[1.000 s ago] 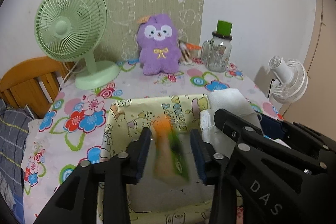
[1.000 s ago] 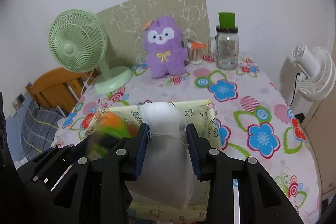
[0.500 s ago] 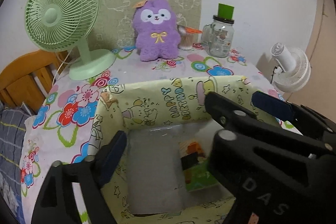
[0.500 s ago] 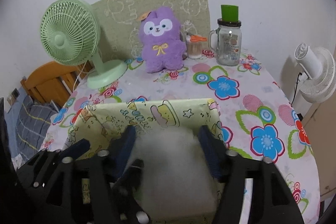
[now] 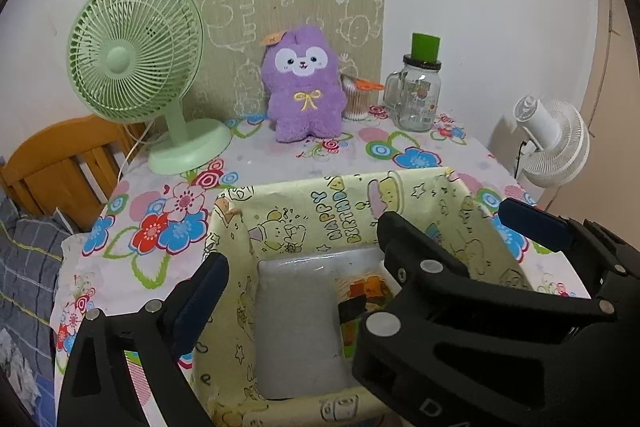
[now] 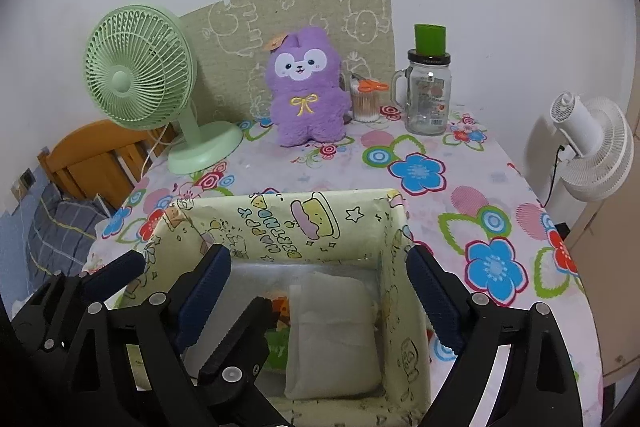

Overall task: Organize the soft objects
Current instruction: 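Lower both items into the box and open both tools, then withdraw both tools from the box toward the remaining items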

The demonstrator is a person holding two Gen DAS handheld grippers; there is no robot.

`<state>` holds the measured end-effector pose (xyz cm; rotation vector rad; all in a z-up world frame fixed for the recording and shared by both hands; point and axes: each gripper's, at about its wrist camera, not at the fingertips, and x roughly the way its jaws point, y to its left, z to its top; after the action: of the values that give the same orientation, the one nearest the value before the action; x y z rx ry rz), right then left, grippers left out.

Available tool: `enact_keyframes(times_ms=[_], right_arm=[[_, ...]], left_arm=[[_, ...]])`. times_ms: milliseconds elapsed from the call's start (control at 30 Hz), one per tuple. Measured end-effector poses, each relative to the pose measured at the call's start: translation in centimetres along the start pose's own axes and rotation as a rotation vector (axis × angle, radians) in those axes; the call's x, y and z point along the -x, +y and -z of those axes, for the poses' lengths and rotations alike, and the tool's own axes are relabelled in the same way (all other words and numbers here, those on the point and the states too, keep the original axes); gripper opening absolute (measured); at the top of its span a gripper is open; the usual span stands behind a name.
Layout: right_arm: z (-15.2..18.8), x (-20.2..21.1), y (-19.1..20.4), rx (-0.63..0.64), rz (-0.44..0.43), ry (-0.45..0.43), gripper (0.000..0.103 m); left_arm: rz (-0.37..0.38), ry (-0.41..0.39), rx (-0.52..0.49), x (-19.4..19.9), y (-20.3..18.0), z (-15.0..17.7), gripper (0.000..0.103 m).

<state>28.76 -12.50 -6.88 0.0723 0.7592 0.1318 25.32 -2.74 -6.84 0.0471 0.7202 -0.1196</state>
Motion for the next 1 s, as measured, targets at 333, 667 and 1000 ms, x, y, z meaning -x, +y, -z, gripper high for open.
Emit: enact_keyframes(times_ms=[333,667,1000], right_arm=[[0.1,4.2,0.1,-0.004,0.016,-0.059,0.096],[0.7,8.3,0.4,-0.003,0.026,-0.123,0.1],[2.1,11.8,0.5,0.007,0.019,-0.159,0.101]], left_arm=[[-0.007,-0.077,0.004,3.9,-0.7,0.2,0.099],[-0.008,-0.119,0.016,7.5,-1.2,0.9,0.101],[-0.015,-0.14,0.04,10.5,-1.8,2.4,0.103]])
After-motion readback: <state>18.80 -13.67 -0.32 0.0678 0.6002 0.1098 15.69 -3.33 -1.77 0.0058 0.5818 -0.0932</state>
